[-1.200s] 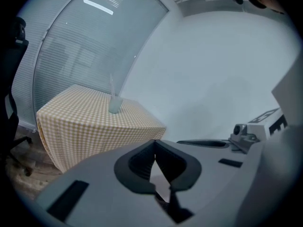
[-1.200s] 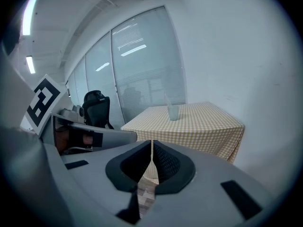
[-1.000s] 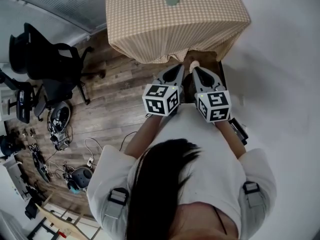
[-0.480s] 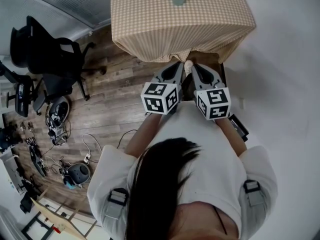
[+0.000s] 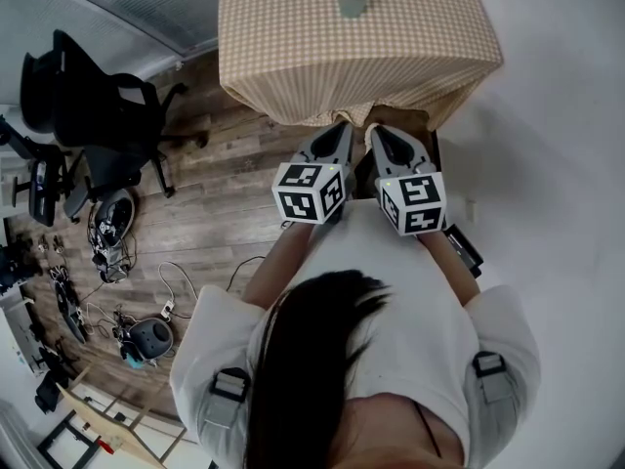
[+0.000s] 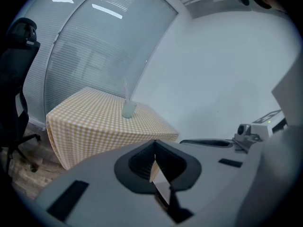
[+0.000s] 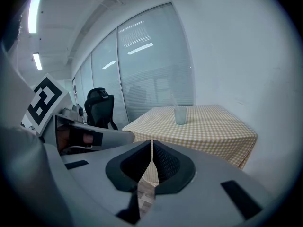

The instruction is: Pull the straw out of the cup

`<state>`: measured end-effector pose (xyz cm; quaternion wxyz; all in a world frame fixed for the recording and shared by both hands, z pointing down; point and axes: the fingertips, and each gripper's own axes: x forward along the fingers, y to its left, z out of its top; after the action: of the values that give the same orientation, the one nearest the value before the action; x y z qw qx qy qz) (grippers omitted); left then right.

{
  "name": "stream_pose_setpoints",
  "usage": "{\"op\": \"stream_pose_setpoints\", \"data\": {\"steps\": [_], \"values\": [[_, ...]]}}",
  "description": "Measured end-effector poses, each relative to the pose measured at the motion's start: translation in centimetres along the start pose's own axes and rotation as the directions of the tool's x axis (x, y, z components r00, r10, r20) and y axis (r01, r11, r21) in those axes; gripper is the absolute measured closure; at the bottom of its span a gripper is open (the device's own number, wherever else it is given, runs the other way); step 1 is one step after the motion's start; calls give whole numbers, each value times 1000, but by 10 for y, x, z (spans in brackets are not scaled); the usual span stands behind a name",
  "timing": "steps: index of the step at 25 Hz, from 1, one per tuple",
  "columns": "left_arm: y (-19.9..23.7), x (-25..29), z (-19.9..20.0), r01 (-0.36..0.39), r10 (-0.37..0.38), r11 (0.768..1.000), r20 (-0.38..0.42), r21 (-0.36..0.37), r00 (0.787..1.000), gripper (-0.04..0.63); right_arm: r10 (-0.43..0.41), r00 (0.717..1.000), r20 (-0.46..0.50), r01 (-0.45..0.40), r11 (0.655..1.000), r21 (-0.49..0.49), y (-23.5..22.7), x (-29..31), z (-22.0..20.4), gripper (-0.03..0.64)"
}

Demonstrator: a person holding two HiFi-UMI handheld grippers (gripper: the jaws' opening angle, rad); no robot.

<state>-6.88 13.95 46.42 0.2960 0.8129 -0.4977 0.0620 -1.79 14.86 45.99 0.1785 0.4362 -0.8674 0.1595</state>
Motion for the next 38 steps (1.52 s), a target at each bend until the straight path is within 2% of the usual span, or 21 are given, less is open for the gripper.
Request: {"op": "stream_pose_setpoints", "data": {"steps": [5, 9, 16, 23, 28, 34, 38], "values": [[4, 17, 7, -4, 4, 1000, -8, -9, 1000, 586, 8, 1000, 0, -8, 1000, 10, -15, 13, 8, 580], [14, 30, 15, -33, 33, 998, -6, -44, 999, 586, 24, 1000, -5, -24, 999, 21, -29, 25, 18, 580], [20, 62, 28, -56, 57, 997, 7, -58, 998, 586, 60, 997, -47, -61, 998, -17, -50, 49, 24, 580], [23, 100, 38, -41, 39, 997, -27, -67, 999, 588, 55, 994, -96, -45, 994, 99, -94, 72, 25, 578], [38, 121, 40, -56, 49, 990, -58, -133, 997, 588, 60, 989, -137, -39, 988, 149, -121, 89, 27, 578], [50, 145, 57, -89, 82, 988, -65, -124, 995, 586, 97, 987, -131, -76, 985, 152, -142, 117, 46, 578], [61, 154, 74, -138, 134, 983, -43, -122, 990, 588, 155, 980, -125, -145, 986, 87, -144, 133, 67, 578]]}}
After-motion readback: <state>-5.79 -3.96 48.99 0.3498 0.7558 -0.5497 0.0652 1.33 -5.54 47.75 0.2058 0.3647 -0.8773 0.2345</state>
